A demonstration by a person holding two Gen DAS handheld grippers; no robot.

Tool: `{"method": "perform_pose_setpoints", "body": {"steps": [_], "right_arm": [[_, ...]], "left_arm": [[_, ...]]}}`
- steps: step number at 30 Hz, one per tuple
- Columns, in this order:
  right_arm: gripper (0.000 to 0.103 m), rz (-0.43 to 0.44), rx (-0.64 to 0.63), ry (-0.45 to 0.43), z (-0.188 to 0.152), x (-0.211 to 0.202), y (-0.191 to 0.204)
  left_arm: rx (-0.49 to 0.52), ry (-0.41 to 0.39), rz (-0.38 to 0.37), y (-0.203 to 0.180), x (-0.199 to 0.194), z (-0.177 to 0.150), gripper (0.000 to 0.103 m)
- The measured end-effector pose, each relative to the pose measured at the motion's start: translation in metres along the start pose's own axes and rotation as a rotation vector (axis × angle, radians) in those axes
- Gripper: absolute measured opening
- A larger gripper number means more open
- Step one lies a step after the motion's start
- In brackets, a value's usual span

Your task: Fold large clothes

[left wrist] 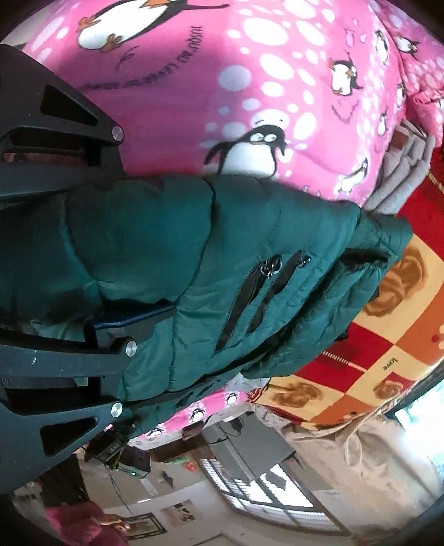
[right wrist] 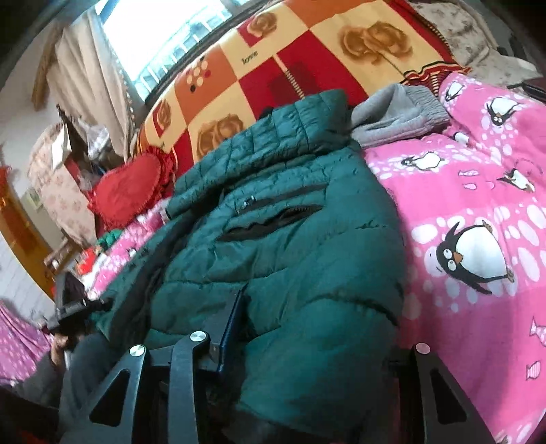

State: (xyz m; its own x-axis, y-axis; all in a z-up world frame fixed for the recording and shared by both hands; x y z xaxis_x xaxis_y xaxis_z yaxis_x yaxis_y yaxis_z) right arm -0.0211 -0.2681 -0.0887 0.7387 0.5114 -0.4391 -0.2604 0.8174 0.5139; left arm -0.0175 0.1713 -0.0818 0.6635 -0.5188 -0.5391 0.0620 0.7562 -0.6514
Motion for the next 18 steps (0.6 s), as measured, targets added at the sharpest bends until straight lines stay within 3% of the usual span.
{"method": "perform_pose_setpoints", "body": {"steps": [3, 5, 6, 9, 10, 12, 13, 14, 18], "right_arm": [[0.041, 0.004, 0.017, -0.003, 0.000, -0.001, -0.001], [0.040, -0.041, -0.012, 0.021, -0.002, 0.005, 0.001], [0.039, -0.045, -0.016, 0.020, -0.002, 0.005, 0.003], [0.028, -0.068, -0.027, -0.001, 0.000, 0.001, 0.006], [0.024, -0.076, -0.035, -0.006, 0.002, 0.000, 0.008], [0.022, -0.093, -0.070, -0.007, 0.006, -0.002, 0.017], [0.022, -0.104, -0.076, -0.005, 0.008, -0.003, 0.019], [0.022, -0.105, -0.071, -0.002, 0.010, -0.002, 0.021], [0.018, -0.043, -0.012, -0.042, 0.027, -0.018, 0.031]], "left_arm": [[0.011, 0.013, 0.036, -0.007, 0.001, 0.001, 0.043], [0.056, 0.010, 0.030, -0.017, 0.003, -0.002, 0.066], [0.081, 0.008, 0.040, -0.023, 0.004, -0.004, 0.069], [0.198, 0.034, 0.163, -0.040, 0.013, -0.007, 0.071], [0.213, 0.033, 0.184, -0.043, 0.014, -0.006, 0.068], [0.244, 0.017, 0.218, -0.046, 0.011, -0.005, 0.047], [0.252, 0.001, 0.226, -0.045, 0.007, -0.002, 0.023], [0.248, -0.005, 0.220, -0.044, 0.004, 0.000, 0.015], [0.203, -0.024, 0.149, -0.040, -0.013, 0.008, 0.011]]}}
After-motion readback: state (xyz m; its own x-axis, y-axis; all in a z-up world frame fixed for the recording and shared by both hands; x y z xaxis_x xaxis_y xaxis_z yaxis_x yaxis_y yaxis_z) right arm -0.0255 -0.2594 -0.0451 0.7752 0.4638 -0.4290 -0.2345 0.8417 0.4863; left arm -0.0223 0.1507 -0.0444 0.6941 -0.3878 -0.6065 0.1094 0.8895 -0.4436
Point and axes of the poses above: each gripper's, at about its wrist camera, not at the fingertips, and x roughly the way its jaws point, y to its left, z to its top, the point moved 2 cm from there along x, roughly the way its jaws point, and after that the axes turned 7 degrees about -y, right-handed, at the moved point
